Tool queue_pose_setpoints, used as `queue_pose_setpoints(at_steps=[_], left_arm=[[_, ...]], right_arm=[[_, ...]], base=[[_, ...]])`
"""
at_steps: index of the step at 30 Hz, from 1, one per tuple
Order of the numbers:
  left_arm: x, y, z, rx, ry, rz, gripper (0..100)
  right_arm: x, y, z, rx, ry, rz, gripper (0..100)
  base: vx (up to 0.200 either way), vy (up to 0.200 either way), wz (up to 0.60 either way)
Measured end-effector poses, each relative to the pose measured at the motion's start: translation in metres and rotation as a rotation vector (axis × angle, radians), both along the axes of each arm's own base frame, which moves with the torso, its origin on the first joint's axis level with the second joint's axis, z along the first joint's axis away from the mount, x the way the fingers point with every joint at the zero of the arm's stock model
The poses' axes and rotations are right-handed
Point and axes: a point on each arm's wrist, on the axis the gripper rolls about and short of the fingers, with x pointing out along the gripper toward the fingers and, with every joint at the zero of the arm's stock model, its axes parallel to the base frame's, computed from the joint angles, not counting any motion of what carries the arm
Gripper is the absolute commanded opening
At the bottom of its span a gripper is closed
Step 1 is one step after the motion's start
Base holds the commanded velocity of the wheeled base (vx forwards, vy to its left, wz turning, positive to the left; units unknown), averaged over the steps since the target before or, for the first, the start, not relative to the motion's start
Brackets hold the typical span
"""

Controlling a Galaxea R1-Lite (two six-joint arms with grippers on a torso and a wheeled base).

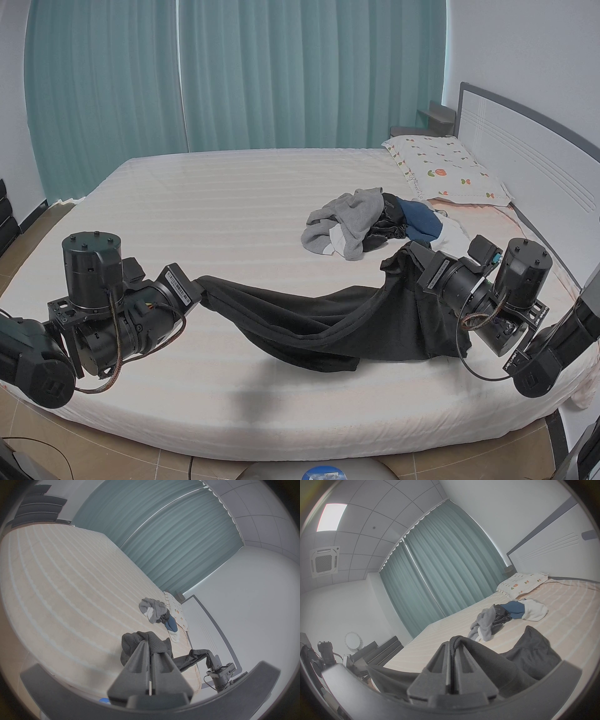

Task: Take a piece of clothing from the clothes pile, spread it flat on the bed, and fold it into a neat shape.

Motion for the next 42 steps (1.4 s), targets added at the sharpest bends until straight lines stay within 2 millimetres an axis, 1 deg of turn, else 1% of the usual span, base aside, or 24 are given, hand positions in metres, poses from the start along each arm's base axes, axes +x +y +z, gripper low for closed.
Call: queue_pose_setpoints(at_steps=[6,13,23,31,35,39,42], left_arm=[[-0.003,0.002,0.0,0.038,-0.017,-0.011,0],[-0.004,0.003,0.002,0.039,-0.024,-0.01,0],[0.001,0.015,0.004,0.058,-0.037,0.029,0],[0.002,0.017,0.004,0.063,-0.041,0.037,0],[0.002,0.017,0.004,0.064,-0.043,0.036,0],[0.002,0.017,0.007,0.06,-0.051,0.036,0],[0.002,0.017,0.008,0.059,-0.055,0.037,0]], right_arm=[[0.0,0.0,0.001,0.002,-0.003,-0.001,0],[0.001,-0.001,0.003,0.007,-0.011,-0.003,0],[0.003,0.0,0.002,0.008,-0.01,-0.002,0],[0.006,0.003,-0.002,0.004,-0.003,0.001,0],[0.006,0.003,0.004,0.012,-0.024,0.0,0],[0.004,0.001,0.013,0.012,-0.041,0.004,0],[0.0,0.0,0.016,0.007,-0.038,0.003,0]], base=[[0.0,0.2,0.0],[0.0,0.2,0.0],[0.0,0.2,0.0],[0.0,0.2,0.0],[0.0,0.2,0.0],[0.0,0.2,0.0],[0.0,0.2,0.0]])
